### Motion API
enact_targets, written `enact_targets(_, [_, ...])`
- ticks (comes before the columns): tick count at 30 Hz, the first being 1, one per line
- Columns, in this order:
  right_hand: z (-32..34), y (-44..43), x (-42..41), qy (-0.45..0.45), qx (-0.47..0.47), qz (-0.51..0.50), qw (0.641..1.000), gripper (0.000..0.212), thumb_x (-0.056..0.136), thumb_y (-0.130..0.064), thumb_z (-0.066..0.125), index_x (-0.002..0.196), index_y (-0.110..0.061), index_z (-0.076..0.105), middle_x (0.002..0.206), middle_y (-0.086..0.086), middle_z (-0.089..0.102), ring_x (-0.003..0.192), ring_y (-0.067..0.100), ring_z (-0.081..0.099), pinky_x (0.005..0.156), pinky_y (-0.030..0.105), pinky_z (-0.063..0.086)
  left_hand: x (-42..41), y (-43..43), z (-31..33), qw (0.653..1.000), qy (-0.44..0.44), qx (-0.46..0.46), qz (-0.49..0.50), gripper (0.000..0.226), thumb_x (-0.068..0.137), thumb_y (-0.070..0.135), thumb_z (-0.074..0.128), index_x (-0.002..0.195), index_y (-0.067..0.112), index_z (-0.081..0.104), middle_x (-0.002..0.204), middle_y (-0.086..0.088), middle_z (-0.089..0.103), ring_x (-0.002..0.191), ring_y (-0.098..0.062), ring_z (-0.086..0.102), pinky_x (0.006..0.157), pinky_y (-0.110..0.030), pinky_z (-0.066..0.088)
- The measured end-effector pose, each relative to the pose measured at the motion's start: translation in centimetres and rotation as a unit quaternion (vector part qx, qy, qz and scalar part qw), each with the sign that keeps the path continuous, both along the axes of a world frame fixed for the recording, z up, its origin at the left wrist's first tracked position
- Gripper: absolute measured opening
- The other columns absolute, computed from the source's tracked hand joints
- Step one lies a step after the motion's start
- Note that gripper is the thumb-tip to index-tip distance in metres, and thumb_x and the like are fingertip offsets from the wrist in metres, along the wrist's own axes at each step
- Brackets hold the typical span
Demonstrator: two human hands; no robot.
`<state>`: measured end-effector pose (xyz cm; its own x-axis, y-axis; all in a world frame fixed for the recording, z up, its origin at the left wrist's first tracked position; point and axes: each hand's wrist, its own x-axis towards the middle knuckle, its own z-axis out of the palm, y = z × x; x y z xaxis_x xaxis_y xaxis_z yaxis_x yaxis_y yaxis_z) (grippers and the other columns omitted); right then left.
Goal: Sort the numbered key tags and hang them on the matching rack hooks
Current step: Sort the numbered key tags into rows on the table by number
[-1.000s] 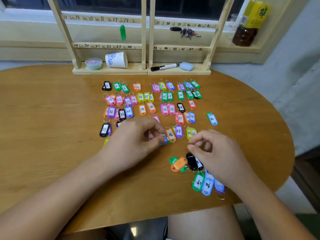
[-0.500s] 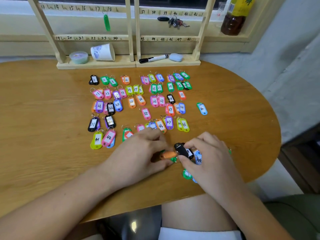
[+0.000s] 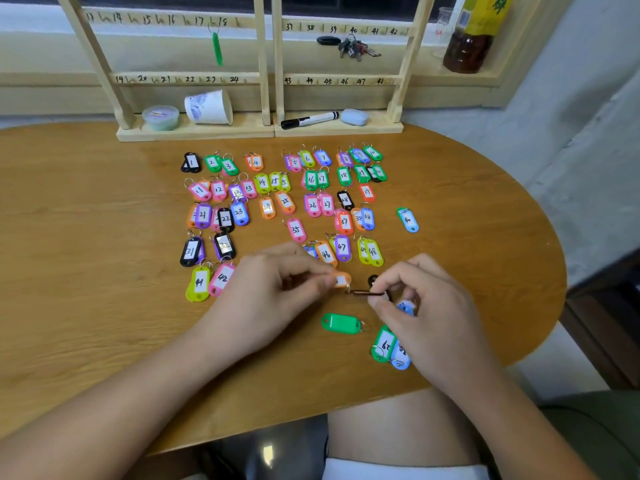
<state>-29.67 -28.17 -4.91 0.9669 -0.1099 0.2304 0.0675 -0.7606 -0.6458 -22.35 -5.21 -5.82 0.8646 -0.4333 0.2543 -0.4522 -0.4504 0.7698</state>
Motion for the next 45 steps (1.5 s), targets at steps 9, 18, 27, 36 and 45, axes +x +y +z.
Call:
enact_targets(9, [1.1,0.2,1.5,-0.013,0.128,0.031,0.991,0.020,0.093,-0.012,0.076,0.092,-0.032,0.073,0.084,-0.010,0.069,0.078,0.017,0.066,0.067,0.043,0.059,0.8,0.6,0.5,0.928,0.303,-0.211,0.051,0.020,0.105,0.013,0.064,0.102,0.010,0.083,0.086,-0.011,0.079,0.076,-0.013,0.070,0.067,-0.022,0.054])
enact_targets(18, [1.6,1.3,2.4,0.023,0.230,0.058,0.971,0.019,0.098,-0.004,0.071,0.098,-0.022,0.079,0.090,-0.007,0.080,0.092,0.009,0.077,0.081,0.021,0.058,0.5,0.4,1.5,0.899,0.343,-0.266,0.056,0.014,0.104,0.010,0.065,0.107,0.004,0.078,0.092,-0.021,0.080,0.090,-0.026,0.079,0.073,-0.022,0.062])
enact_targets(27, [1.9,2.1,4.0,0.003,0.307,0.061,0.950,0.014,0.095,0.003,0.074,0.099,-0.010,0.070,0.087,0.002,0.078,0.086,0.017,0.079,0.076,0.030,0.063,0.3,0.5,2.2,0.890,0.354,-0.281,0.051,0.012,0.103,0.009,0.064,0.109,0.002,0.073,0.101,-0.017,0.081,0.097,-0.027,0.080,0.070,-0.024,0.064])
enact_targets(36, [2.1,1.9,6.1,0.011,0.311,0.043,0.949,0.013,0.094,-0.002,0.077,0.102,-0.010,0.071,0.085,0.006,0.079,0.083,0.020,0.079,0.074,0.026,0.059,1.1,1.1,1.8,0.916,0.303,-0.248,0.082,0.014,0.106,0.012,0.061,0.103,0.004,0.072,0.092,-0.018,0.080,0.088,-0.026,0.080,0.064,-0.027,0.058])
enact_targets(45, [3.4,1.8,10.6,-0.014,0.249,0.054,0.967,0.014,0.091,-0.007,0.082,0.096,-0.019,0.079,0.087,-0.001,0.078,0.082,0.013,0.073,0.075,0.023,0.057,3.3,3.7,2.6,0.939,0.183,-0.221,0.188,0.014,0.098,0.012,0.070,0.090,0.015,0.082,0.087,-0.011,0.077,0.068,-0.011,0.058,0.064,-0.030,0.046])
